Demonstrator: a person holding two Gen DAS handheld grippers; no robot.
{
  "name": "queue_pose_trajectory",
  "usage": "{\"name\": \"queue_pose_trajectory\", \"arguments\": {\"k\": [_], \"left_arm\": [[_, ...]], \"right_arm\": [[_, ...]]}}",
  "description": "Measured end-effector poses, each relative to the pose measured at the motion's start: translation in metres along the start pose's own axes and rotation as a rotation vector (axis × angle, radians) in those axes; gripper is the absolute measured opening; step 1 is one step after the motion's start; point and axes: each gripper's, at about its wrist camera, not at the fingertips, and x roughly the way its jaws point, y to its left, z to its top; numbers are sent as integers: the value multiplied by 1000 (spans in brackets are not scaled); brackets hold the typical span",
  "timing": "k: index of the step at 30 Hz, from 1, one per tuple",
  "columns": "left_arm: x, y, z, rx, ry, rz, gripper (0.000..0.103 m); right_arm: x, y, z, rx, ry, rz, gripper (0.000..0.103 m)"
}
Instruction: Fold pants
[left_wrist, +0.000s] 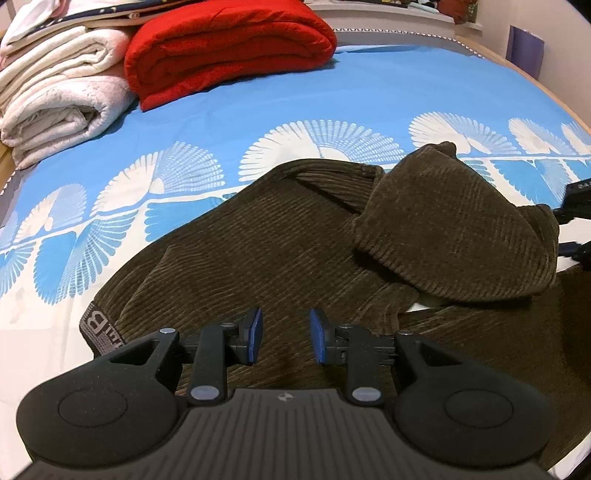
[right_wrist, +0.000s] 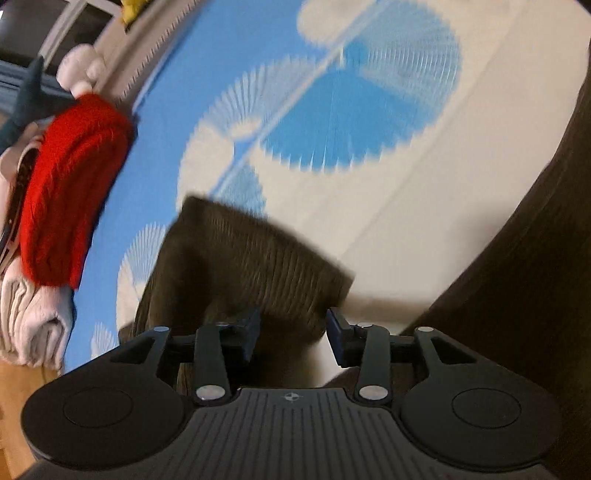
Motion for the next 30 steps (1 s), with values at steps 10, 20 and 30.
{"name": "queue_pose_trajectory", "arguments": {"k": [10,20,30], "left_arm": [[6,-4,1,13,10,14,31],[11,-7,2,12,19,16,31],[33,6,8,-96,72,-84,31]], "right_arm": [[4,15,-5,180,74,137,50],[21,61,-21,-90,149,58,47],[-18,77,-6,-190,-101,214,9]]}}
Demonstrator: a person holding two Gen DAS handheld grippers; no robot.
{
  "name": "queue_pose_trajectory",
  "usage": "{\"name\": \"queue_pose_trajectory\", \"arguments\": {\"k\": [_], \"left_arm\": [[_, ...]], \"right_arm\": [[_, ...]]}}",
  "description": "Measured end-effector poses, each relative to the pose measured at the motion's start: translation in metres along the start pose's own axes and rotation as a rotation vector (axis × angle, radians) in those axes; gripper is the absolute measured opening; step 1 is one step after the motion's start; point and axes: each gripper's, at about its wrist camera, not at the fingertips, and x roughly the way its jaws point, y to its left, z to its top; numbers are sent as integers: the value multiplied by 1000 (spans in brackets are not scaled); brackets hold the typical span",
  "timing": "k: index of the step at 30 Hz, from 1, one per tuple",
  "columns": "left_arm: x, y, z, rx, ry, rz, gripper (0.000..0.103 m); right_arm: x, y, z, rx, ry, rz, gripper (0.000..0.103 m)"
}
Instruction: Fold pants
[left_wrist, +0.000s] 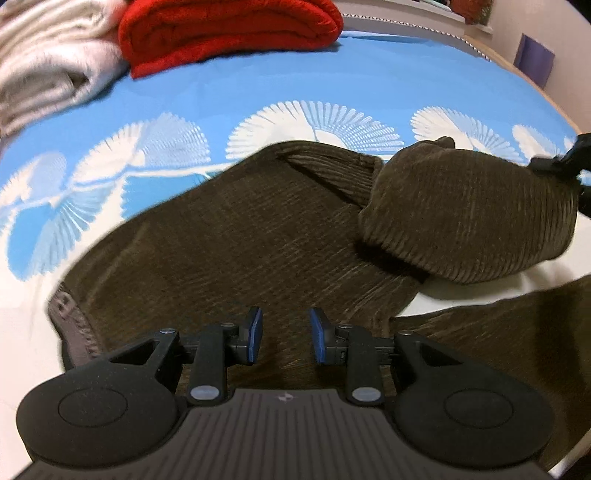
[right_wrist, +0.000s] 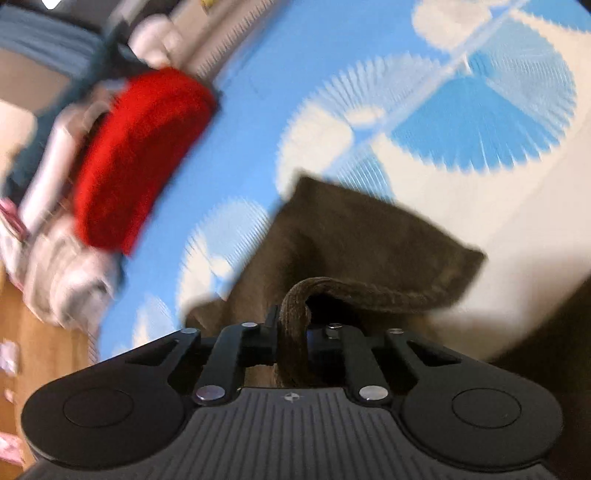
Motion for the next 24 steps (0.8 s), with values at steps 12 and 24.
{"name": "queue_pose_trajectory", "arguments": {"k": [12,24], "left_arm": [[53,-69,13,152,28,-222,46],[84,-94,0,306,107,-218,50]], "right_arm": [[-98,-31,55,-91,-680,-132,7],[-56,-162,98,352,-299,-373,43]]}}
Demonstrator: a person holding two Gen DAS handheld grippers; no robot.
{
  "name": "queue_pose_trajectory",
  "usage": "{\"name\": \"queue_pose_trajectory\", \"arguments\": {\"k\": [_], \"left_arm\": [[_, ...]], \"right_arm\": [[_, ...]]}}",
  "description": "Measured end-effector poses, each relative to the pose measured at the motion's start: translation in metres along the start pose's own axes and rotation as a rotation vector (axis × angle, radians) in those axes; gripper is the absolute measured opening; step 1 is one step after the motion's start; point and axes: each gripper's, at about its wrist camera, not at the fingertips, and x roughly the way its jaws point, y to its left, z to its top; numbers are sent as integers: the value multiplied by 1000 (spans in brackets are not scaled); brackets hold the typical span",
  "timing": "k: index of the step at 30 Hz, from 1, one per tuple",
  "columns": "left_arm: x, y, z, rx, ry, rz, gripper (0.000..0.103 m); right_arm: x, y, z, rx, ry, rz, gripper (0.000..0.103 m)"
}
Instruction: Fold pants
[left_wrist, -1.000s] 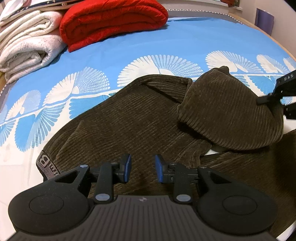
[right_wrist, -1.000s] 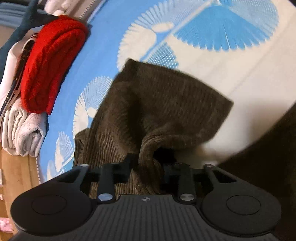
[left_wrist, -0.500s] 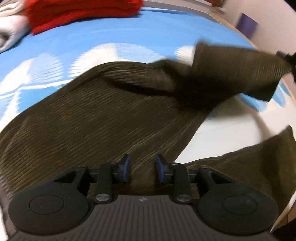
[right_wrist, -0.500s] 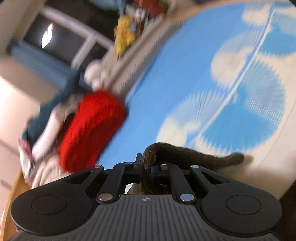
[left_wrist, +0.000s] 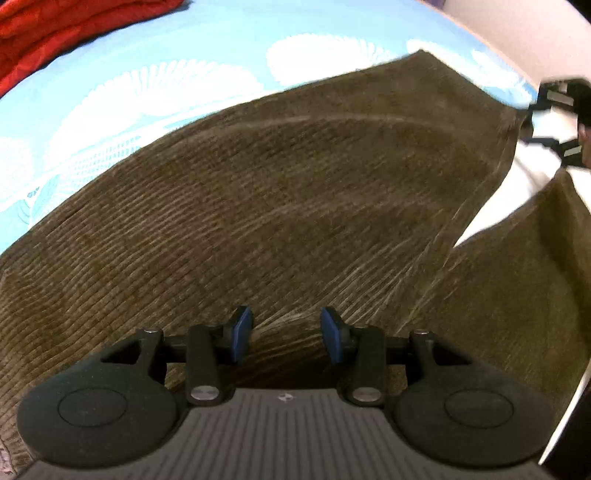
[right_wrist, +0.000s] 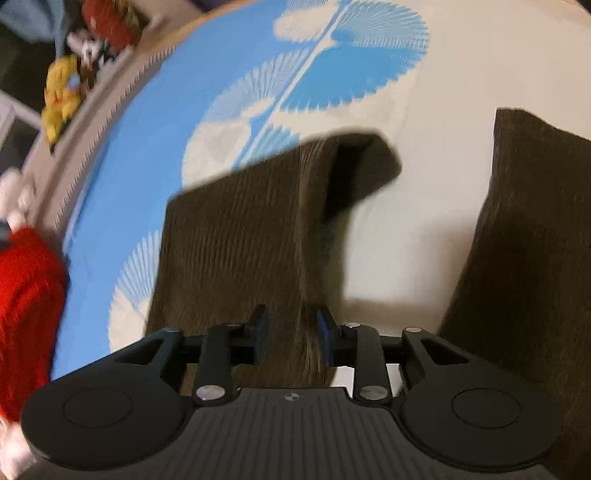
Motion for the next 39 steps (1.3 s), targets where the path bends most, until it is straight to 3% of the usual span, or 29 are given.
{"name": "queue_pose_trajectory", "arguments": {"k": [1,3,7,11,16,17,19,21,22,24,25,26,27,29,31,32,35,38,39], "left_arm": [[4,2,-3,18,23,40,57],[4,13,-7,36,51,76,62],[0,45,-13,-13,104,126,76],[-2,41,-15,31,92,160,76],[-3,39,-15,0,98,149,76],[-4,41,-17,2,97,147,76],[-4,41,-18,4,97,147,76],[-3,41,-19,4,98,145,76],[-2,41,-18,0,100,144,76],[-3,42,-18,-1,104,146,76],[-3,41,-17,0,105,148,76],[-2,41,-16,0,107,152,76],[-1,39,-15,1,108,156,76],[-1,38,-15,2,109,165,76],[-1,37,-15,4,107,172,77],[-1,36,-15,4,104,174,77],[-3,37,-16,-7,101,172,77],[-4,37,-17,-13,98,172,77],[-4,37,-17,-11,97,175,77]], "right_arm": [[3,-6,5,28,-11,17,46],[11,-18,12,89,-21,38,48],[20,-38,19,170,-32,2,49],[29,-45,30,193,-49,45,51],[42,-48,44,198,-57,113,55],[44,-50,45,204,-55,122,51],[44,-51,50,204,-73,165,12],[28,-40,55,134,-151,246,6],[13,-28,57,55,-203,343,6],[-26,5,46,-232,-365,467,6],[-40,15,34,-357,-445,438,6],[-41,17,27,-390,-468,356,6],[-35,14,25,-371,-457,218,6],[-6,-10,27,-237,-322,-110,7],[23,-42,29,-103,-138,-290,7],[23,-55,30,-38,-138,-254,5],[15,-40,37,-137,-164,-237,11],[9,-41,38,-118,-174,-156,12],[11,-44,39,-107,-167,-149,16]]}}
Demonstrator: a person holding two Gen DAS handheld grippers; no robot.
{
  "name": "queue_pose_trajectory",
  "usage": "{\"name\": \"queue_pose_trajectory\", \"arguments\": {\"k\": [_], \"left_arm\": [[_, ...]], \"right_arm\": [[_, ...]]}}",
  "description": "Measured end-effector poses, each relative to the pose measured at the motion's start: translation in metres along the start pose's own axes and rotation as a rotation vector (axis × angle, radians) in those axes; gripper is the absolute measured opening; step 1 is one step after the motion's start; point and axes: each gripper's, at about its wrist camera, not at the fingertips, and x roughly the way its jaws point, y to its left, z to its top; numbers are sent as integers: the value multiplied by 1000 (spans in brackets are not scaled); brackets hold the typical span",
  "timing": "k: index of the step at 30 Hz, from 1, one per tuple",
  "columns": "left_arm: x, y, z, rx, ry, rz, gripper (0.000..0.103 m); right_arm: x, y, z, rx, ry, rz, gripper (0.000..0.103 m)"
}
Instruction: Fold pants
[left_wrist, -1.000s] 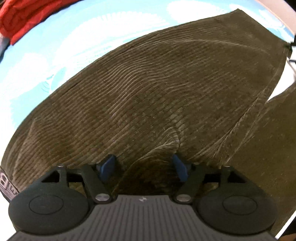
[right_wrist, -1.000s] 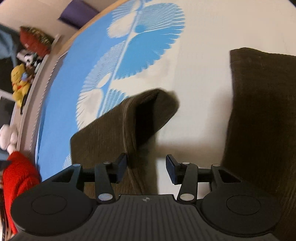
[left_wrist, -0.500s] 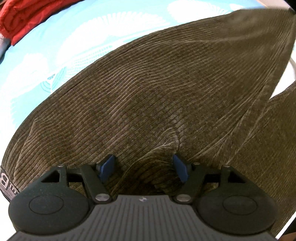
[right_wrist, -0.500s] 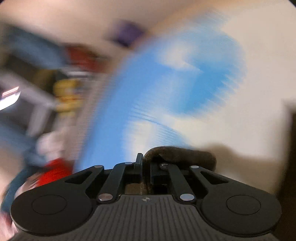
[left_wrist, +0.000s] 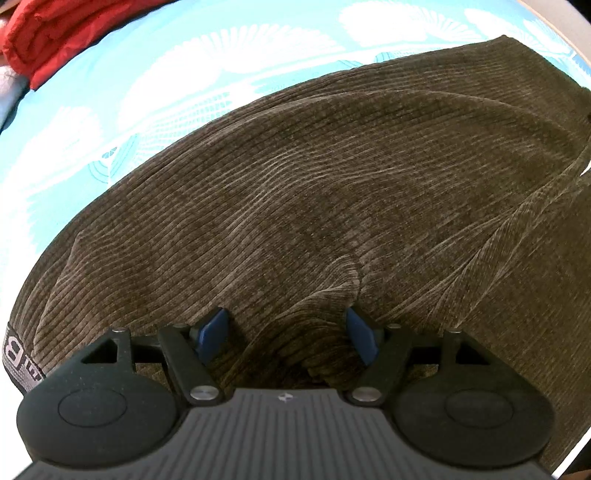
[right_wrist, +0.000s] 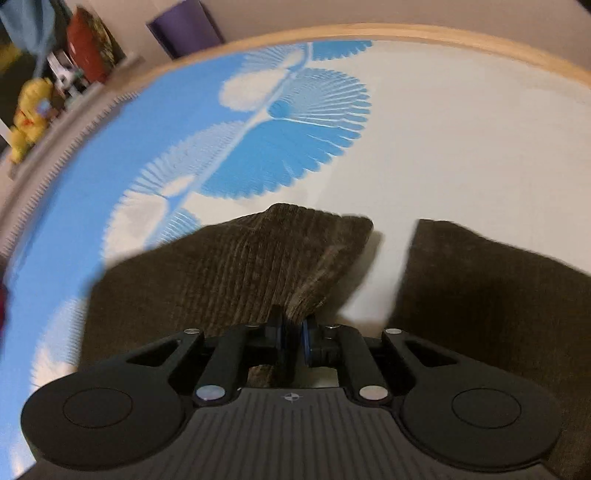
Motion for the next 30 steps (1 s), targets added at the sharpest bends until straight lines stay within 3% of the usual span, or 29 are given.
{"name": "queue_pose_trajectory", "arguments": {"k": [1,3,4,9,10,11,12,14,18,20,23,24,26,28,29,30], "left_arm": [[0,-1,0,4,-2,4,77],[-2,-4,-1,14,-8,11,77],[-2,-5,-2,16,-10,13,78],[-2,-2,-3,12,-14,1,78],[-2,-2,-3,12,-13,-2,78],[-1,-1,-2,12,-10,-3,78],[-1,-1,-2,13,-8,-3,78],[0,-2,0,21,-5,2,78],[1,-4,2,25,-2,9,78],[1,-4,1,22,-3,8,78],[0,-4,1,22,-6,10,78],[0,-4,1,22,-6,11,78],[0,-4,1,19,-4,12,78],[-1,-5,2,18,-2,18,78],[-2,-6,2,16,-2,21,78],[-4,-6,2,13,-4,19,78]], "right_arm": [[3,-3,2,28,5,4,22],[11,-17,11,144,3,62,48],[16,-26,15,197,3,97,49],[34,-54,32,356,-17,221,48],[36,-55,32,383,-18,248,44],[38,-55,34,395,-20,277,22],[38,-50,37,374,-31,305,12],[19,-27,43,245,-102,386,10],[-53,44,38,-180,-258,766,10],[-76,56,28,-261,-298,866,10],[-76,41,25,-175,-316,762,10],[-72,35,25,-155,-315,658,10],[-53,24,24,-137,-261,291,10],[-14,-1,20,-88,-83,-24,10],[2,-16,17,-41,-10,-98,10],[10,-30,14,20,19,-112,11]]}}
